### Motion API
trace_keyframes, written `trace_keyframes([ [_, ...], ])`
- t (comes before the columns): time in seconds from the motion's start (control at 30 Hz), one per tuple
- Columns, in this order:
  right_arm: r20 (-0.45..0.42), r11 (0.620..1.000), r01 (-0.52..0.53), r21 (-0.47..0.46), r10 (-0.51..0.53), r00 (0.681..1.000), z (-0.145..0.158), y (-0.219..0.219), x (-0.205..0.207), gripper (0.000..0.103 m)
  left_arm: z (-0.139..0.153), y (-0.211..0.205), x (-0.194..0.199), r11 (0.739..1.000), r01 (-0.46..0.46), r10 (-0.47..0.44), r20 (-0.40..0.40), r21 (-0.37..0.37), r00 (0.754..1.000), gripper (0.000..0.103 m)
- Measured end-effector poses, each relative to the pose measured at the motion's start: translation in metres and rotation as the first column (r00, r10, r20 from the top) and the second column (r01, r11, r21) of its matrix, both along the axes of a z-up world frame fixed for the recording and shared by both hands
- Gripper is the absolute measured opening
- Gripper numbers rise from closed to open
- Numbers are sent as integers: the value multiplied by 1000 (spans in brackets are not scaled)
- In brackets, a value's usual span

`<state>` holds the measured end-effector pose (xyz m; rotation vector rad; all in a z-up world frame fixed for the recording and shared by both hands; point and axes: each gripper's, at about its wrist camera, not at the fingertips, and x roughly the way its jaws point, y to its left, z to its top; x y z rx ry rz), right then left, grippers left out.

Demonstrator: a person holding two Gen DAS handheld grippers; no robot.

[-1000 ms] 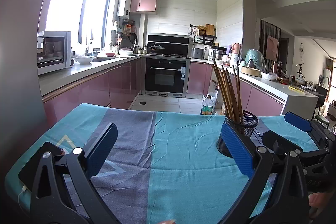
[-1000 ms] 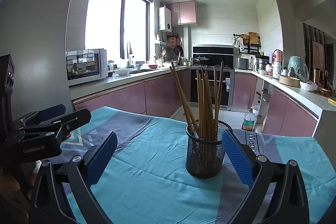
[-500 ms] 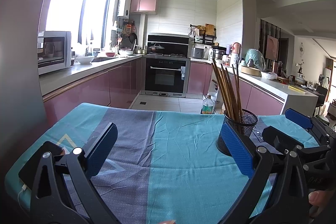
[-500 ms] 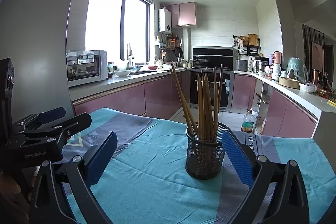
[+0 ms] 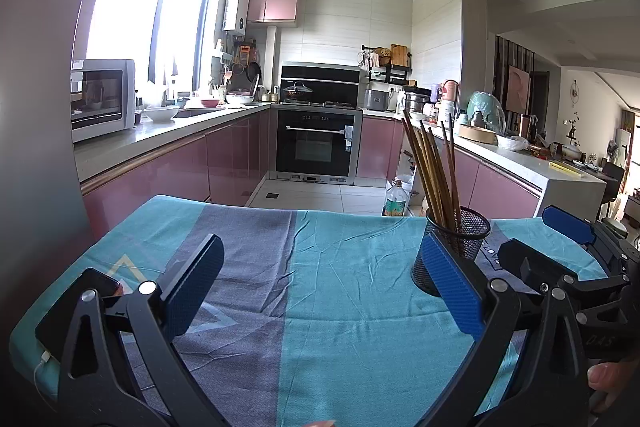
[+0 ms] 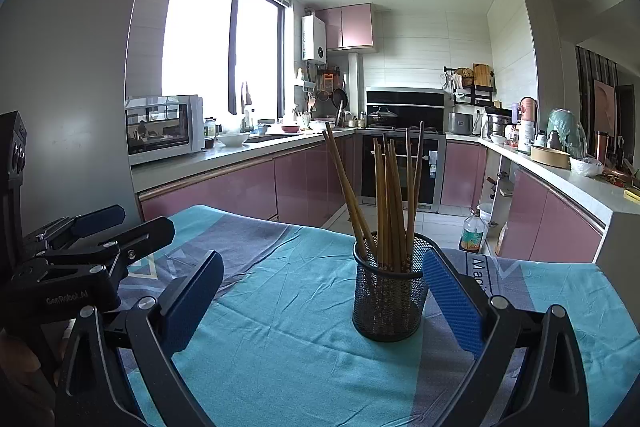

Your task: Organize utensils

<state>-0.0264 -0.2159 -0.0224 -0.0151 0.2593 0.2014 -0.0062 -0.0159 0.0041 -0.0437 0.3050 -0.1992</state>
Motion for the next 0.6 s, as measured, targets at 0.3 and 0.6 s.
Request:
trace_keyframes([
  [0.3, 1, 1000, 0, -2, 0, 1000, 1, -2, 0, 97, 0, 0, 0, 1000, 1, -1, -1, -1, 1000, 97],
  [0.6, 1, 1000, 2, -1, -2, 1000, 1, -2, 0, 97, -1, -1, 0, 1000, 2, -2, -3, 0, 1000, 97],
])
